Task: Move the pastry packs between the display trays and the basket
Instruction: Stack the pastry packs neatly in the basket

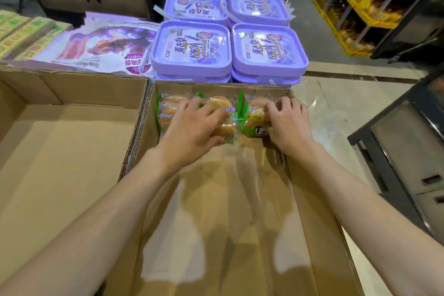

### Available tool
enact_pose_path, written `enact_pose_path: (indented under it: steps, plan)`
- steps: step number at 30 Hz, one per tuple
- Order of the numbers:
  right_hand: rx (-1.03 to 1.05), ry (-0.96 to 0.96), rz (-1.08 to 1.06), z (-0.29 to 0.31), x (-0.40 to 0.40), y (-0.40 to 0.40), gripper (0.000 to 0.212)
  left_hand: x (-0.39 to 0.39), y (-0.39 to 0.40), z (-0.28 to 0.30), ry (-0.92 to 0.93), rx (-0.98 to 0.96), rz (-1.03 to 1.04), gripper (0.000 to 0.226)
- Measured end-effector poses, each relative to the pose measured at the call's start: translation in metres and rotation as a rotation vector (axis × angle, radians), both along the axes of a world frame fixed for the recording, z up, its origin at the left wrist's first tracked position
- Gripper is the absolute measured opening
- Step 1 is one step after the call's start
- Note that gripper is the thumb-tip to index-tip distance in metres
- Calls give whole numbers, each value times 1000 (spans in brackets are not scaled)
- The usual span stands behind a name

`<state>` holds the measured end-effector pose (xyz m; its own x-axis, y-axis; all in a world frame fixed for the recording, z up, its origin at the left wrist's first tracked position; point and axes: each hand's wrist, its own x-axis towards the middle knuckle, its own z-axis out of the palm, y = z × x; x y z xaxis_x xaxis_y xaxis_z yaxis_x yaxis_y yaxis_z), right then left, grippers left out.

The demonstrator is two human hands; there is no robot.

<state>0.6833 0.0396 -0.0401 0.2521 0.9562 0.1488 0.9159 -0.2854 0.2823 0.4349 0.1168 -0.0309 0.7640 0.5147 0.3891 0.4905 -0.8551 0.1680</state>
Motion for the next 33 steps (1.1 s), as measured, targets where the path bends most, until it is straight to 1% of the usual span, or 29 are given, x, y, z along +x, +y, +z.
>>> enact_pose_path:
  steps: [2,4,5,9,14,17,20,24,28,33]
  plan:
    - [-39,-3,3,-1,0,-8,66,18,15,-3,61,132,17,55]
    - [-69,5,25,-2,-2,-16,80,30,24,-10,99,188,37,53]
    - [-78,13,33,-3,-3,-20,83,33,28,-15,113,203,51,52]
    - [-93,44,22,-9,-8,-29,80,37,39,-33,176,261,131,44]
    - [-118,75,7,-7,-10,-33,79,39,46,-40,220,321,116,41]
    - [-142,72,-2,-5,-13,-31,78,43,48,-36,255,294,89,37]
    - [-154,67,-10,-4,-15,-29,78,44,47,-31,279,236,109,34]
    - [-156,93,-25,-1,-17,-25,75,43,37,-30,293,182,157,37]
    - [-155,154,-41,5,-20,-30,75,34,22,-24,253,129,165,52]
    - [-98,269,-102,20,-40,-62,76,13,-4,-13,134,127,89,54]
